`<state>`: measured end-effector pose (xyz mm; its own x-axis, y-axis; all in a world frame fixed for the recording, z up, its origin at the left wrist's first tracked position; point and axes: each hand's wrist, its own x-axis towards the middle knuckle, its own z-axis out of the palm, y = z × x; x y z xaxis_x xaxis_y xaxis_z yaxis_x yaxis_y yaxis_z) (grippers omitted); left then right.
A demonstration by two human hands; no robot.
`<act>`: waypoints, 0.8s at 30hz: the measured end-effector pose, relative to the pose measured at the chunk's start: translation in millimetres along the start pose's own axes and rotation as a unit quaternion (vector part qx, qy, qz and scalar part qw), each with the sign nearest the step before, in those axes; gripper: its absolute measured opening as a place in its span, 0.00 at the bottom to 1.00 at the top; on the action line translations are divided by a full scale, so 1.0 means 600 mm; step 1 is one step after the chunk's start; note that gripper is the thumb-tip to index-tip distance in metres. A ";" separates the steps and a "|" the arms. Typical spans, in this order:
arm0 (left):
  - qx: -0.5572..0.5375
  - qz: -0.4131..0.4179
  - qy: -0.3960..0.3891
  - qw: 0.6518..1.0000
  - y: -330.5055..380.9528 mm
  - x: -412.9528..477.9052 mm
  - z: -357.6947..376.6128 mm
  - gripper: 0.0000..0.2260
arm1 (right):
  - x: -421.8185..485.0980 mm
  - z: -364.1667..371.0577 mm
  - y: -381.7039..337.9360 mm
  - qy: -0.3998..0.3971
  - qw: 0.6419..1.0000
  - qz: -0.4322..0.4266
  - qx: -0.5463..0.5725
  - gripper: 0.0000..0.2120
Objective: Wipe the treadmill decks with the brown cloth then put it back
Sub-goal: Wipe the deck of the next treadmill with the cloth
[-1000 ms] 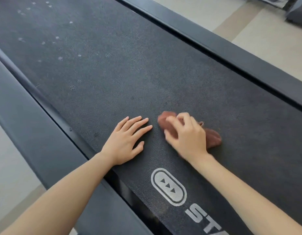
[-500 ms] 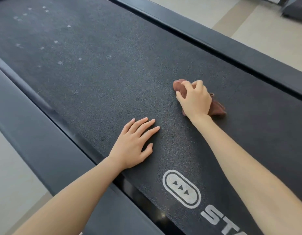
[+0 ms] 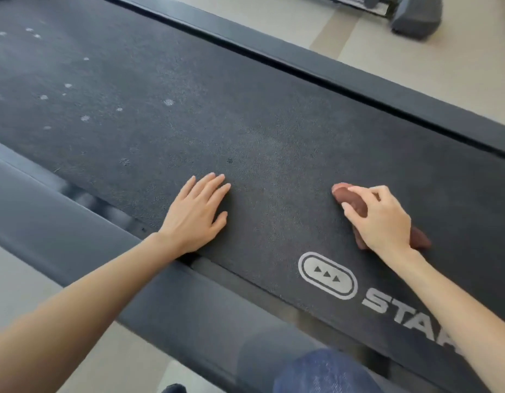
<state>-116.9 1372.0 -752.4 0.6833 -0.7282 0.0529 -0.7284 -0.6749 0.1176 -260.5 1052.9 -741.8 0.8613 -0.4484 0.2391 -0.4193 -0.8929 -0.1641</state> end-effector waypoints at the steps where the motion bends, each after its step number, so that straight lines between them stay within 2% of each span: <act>1: 0.009 -0.009 -0.005 1.000 -0.031 -0.003 -0.004 0.28 | 0.016 0.009 -0.023 0.007 0.999 0.038 -0.001 0.16; 3: 0.011 -0.005 -0.019 1.000 -0.077 -0.005 -0.009 0.30 | 0.040 0.030 -0.086 0.019 0.996 0.082 -0.005 0.17; 4: 0.008 0.009 -0.022 1.000 -0.092 -0.005 -0.010 0.31 | 0.045 0.040 -0.122 0.022 0.997 0.077 -0.012 0.18; 7: -0.023 0.027 -0.006 0.999 -0.129 -0.005 -0.009 0.32 | 0.032 0.058 -0.229 0.018 1.000 -0.006 -0.013 0.18; 9: -0.054 0.020 0.008 0.998 -0.166 -0.010 -0.012 0.29 | -0.004 0.059 -0.275 0.019 0.997 -0.076 0.002 0.16; 12: -0.082 0.029 0.008 0.996 -0.208 -0.022 -0.014 0.25 | -0.082 0.040 -0.283 0.013 0.986 -0.158 0.053 0.15; 16: -0.119 0.028 0.027 0.992 -0.214 -0.019 -0.009 0.19 | -0.141 0.002 -0.221 -0.021 0.964 -0.252 0.084 0.14; 20: -0.121 0.020 0.036 0.992 -0.212 -0.020 0.002 0.19 | -0.121 -0.022 -0.212 -0.083 0.963 -0.251 0.048 0.15; 24: -0.110 0.023 0.034 0.993 -0.209 -0.019 0.005 0.21 | -0.089 -0.006 -0.254 -0.061 0.989 -0.125 0.052 0.15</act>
<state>-33.6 1464.7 -771.0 0.6567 -0.7429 0.1293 -0.7356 -0.5933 0.3271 -243.5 1212.8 -726.1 0.9650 -0.2012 0.1685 -0.1636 -0.9633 -0.2130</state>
